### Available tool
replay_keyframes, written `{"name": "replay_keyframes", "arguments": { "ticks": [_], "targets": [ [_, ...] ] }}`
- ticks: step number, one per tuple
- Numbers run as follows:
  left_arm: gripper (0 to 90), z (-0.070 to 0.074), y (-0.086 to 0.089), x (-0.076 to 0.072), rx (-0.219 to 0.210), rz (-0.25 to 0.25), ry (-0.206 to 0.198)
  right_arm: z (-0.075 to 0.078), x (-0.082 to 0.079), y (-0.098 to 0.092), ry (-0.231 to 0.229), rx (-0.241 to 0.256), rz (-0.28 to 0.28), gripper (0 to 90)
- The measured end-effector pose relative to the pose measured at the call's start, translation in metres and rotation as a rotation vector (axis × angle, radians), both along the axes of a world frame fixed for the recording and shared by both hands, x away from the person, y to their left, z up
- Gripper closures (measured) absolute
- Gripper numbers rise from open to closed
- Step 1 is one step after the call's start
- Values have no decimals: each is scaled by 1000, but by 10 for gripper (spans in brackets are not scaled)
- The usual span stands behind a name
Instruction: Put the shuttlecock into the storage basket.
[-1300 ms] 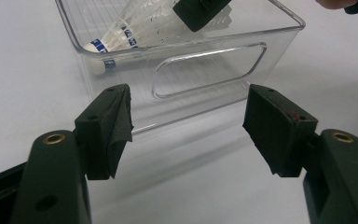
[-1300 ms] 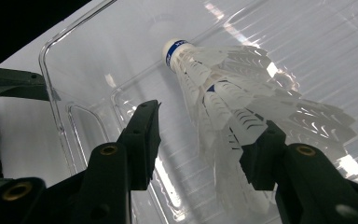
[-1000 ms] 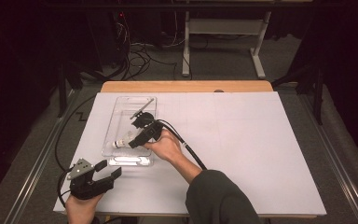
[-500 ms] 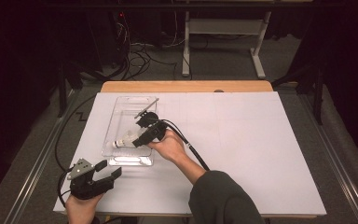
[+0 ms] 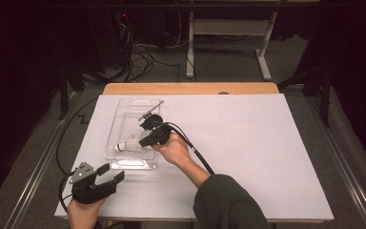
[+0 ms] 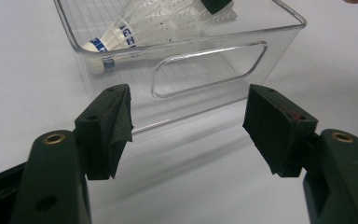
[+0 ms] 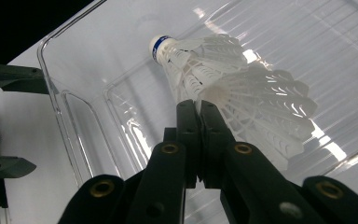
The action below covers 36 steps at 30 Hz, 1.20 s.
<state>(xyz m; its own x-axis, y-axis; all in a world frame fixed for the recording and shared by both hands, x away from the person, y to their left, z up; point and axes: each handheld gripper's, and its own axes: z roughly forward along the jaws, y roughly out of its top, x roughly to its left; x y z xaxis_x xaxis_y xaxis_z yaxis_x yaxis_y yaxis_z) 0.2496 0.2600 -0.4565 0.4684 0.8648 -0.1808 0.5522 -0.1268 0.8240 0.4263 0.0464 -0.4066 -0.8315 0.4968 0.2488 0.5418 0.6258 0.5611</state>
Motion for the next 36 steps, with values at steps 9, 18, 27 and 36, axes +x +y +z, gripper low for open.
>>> {"name": "replay_keyframes", "arguments": {
  "ticks": [9,18,27,36],
  "targets": [
    [330,0,0,0,-2,1,-2,-3,2,2,-5,12,-18,899],
    [330,0,0,0,-2,0,0,0,0,0,-17,-15,-31,764],
    [330,0,-1,0,2,-2,0,9,0,-11,-38,-22,-38,852],
    [330,0,-1,0,2,-3,0,3,4,-10,-22,-46,-58,900]
  ]
}}
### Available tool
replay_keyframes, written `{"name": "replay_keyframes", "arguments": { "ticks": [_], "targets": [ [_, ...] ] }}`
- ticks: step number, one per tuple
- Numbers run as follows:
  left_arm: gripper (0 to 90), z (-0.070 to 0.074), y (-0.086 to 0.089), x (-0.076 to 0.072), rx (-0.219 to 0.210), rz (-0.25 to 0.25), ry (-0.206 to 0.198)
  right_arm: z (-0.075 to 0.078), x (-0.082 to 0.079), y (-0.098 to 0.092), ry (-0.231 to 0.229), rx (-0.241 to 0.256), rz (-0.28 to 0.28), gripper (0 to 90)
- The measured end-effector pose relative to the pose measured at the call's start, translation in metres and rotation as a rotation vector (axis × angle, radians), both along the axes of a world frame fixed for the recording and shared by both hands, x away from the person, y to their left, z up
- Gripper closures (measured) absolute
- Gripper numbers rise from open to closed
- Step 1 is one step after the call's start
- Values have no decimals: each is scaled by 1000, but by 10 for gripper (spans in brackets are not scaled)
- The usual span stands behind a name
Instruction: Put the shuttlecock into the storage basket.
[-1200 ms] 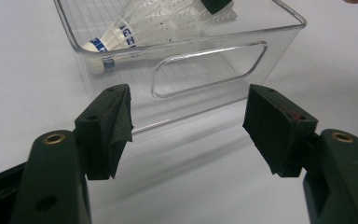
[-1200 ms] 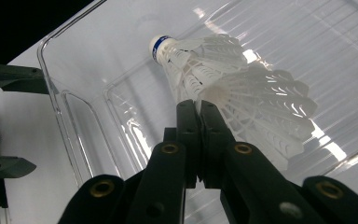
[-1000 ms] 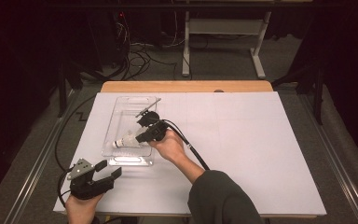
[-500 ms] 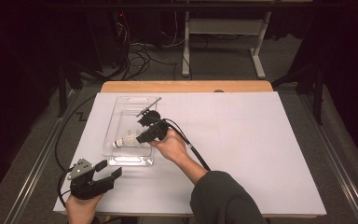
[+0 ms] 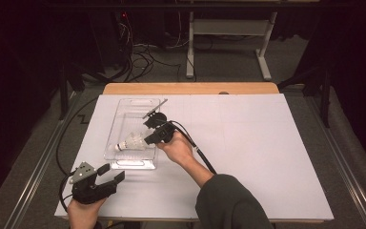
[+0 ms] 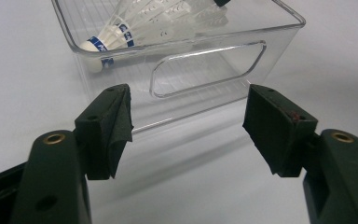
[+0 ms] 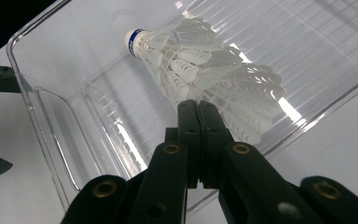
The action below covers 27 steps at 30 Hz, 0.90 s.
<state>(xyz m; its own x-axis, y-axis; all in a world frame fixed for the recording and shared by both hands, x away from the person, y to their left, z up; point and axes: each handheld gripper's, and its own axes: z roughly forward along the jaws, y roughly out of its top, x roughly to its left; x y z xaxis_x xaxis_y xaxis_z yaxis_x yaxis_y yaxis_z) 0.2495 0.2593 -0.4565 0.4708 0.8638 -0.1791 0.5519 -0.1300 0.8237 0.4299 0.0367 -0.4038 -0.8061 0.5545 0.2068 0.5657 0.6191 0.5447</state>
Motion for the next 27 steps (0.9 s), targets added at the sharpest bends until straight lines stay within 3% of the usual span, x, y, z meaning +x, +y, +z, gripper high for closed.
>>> {"name": "replay_keyframes", "arguments": {
  "ticks": [14,18,27],
  "targets": [
    [330,0,0,0,-2,0,-1,-2,1,7,-31,-60,-11,897],
    [330,0,0,-1,-2,0,-1,-1,-1,7,-54,-57,-15,810],
    [331,0,0,0,0,1,-2,7,-4,3,-98,-44,-25,742]
  ]
}}
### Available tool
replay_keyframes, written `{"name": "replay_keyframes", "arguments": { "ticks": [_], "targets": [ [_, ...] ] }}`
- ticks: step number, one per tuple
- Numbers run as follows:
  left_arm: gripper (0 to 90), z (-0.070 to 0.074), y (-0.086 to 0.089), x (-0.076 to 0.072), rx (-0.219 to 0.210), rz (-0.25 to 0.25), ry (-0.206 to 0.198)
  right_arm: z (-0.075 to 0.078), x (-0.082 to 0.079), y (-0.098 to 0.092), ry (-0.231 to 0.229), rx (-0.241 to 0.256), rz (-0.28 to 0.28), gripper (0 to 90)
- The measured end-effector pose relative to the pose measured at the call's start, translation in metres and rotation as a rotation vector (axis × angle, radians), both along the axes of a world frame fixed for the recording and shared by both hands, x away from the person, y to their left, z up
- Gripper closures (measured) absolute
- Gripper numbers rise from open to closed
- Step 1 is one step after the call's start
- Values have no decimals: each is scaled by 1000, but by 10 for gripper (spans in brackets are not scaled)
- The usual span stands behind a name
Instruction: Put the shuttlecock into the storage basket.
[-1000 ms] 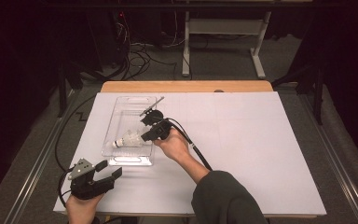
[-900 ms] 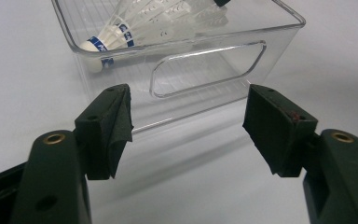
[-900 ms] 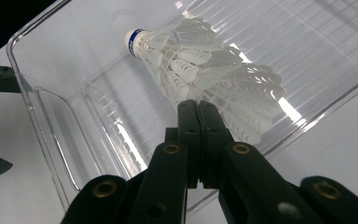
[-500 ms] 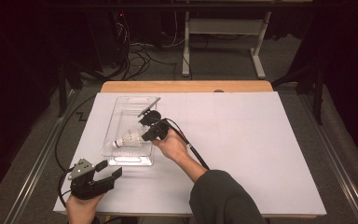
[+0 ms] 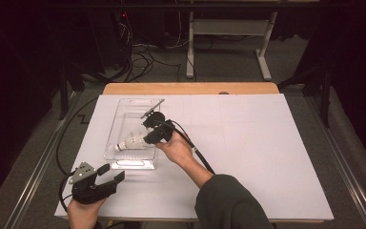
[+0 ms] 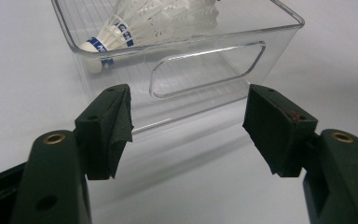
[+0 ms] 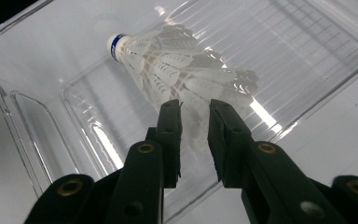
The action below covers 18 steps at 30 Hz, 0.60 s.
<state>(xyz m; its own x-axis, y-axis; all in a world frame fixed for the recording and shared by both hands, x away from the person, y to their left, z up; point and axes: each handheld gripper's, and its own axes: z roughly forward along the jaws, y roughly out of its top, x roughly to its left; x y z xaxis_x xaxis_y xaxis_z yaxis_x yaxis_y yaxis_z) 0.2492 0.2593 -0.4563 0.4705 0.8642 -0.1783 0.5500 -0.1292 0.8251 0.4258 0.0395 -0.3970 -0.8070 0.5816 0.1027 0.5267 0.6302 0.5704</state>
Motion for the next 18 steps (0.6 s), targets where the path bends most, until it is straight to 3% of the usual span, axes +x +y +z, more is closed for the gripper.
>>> {"name": "replay_keyframes", "arguments": {
  "ticks": [6,18],
  "targets": [
    [330,0,0,0,-2,0,1,3,-1,-6,-11,38,-9,675],
    [330,0,0,0,-1,0,1,9,-4,-22,-56,97,-19,645]
  ]
}}
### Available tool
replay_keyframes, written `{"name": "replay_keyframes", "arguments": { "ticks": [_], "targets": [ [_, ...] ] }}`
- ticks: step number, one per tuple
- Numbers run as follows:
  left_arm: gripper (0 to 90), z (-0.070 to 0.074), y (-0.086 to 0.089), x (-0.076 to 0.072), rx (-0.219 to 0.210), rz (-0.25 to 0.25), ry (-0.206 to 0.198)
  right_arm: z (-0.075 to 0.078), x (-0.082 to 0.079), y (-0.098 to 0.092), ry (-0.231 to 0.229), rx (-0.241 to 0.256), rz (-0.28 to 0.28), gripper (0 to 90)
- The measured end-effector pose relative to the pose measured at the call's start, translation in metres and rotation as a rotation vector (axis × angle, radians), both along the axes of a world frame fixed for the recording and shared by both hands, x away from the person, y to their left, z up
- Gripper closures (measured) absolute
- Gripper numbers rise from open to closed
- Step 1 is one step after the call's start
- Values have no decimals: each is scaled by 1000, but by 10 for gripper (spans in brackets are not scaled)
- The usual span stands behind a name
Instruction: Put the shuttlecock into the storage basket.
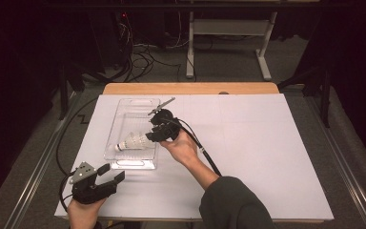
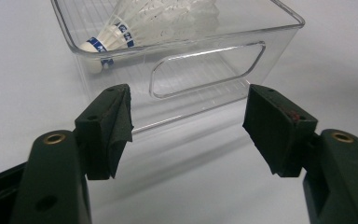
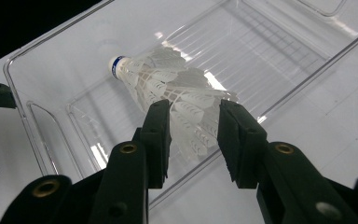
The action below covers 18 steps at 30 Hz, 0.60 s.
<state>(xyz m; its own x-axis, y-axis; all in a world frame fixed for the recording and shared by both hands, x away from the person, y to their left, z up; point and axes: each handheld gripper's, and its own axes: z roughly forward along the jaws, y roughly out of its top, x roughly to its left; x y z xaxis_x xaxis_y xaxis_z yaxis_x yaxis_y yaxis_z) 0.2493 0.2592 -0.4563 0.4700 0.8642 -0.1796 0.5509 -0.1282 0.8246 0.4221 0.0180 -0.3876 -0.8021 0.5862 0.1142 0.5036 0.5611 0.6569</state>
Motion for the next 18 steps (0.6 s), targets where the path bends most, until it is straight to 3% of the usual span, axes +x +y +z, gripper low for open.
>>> {"name": "replay_keyframes", "arguments": {
  "ticks": [18],
  "targets": [
    [330,0,0,0,2,0,0,3,0,-25,-25,61,-29,605]
  ]
}}
